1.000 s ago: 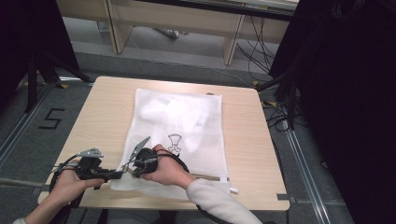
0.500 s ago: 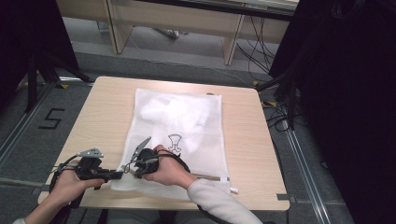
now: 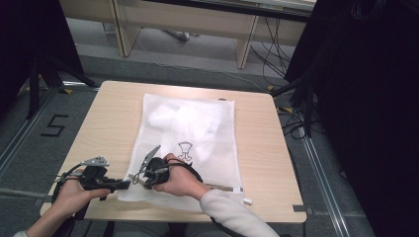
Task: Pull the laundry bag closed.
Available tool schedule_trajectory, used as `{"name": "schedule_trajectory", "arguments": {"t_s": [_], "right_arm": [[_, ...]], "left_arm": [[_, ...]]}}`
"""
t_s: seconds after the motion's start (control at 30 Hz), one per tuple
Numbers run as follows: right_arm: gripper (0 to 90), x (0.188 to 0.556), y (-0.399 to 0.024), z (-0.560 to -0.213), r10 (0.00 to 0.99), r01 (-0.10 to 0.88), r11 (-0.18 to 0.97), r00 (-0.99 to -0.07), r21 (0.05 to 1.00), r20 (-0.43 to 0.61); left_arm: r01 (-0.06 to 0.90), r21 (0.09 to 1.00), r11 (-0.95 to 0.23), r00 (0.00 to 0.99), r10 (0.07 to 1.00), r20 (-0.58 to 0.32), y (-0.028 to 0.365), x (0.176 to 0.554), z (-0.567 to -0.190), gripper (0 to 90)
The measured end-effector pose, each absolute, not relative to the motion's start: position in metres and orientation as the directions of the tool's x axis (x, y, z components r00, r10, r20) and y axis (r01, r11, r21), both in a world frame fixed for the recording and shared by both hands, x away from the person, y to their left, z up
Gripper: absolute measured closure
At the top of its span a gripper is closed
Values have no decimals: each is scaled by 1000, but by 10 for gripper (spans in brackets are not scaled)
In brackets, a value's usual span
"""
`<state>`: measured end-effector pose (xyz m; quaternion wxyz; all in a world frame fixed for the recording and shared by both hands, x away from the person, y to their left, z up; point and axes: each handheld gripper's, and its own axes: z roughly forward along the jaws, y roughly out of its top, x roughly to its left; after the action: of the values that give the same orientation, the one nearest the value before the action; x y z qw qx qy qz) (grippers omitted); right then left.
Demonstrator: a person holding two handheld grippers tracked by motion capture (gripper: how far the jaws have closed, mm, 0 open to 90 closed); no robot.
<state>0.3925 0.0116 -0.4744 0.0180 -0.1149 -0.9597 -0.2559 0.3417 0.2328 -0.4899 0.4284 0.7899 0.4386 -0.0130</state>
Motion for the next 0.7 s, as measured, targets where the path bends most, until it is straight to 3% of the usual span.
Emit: {"name": "schedule_trajectory", "arguments": {"t_s": [0.7], "right_arm": [[826,393,6,-477,204,227,854,-974,467,99]], "left_arm": [[711,660,-245,610,682,-403,233,342,-490,855]]}}
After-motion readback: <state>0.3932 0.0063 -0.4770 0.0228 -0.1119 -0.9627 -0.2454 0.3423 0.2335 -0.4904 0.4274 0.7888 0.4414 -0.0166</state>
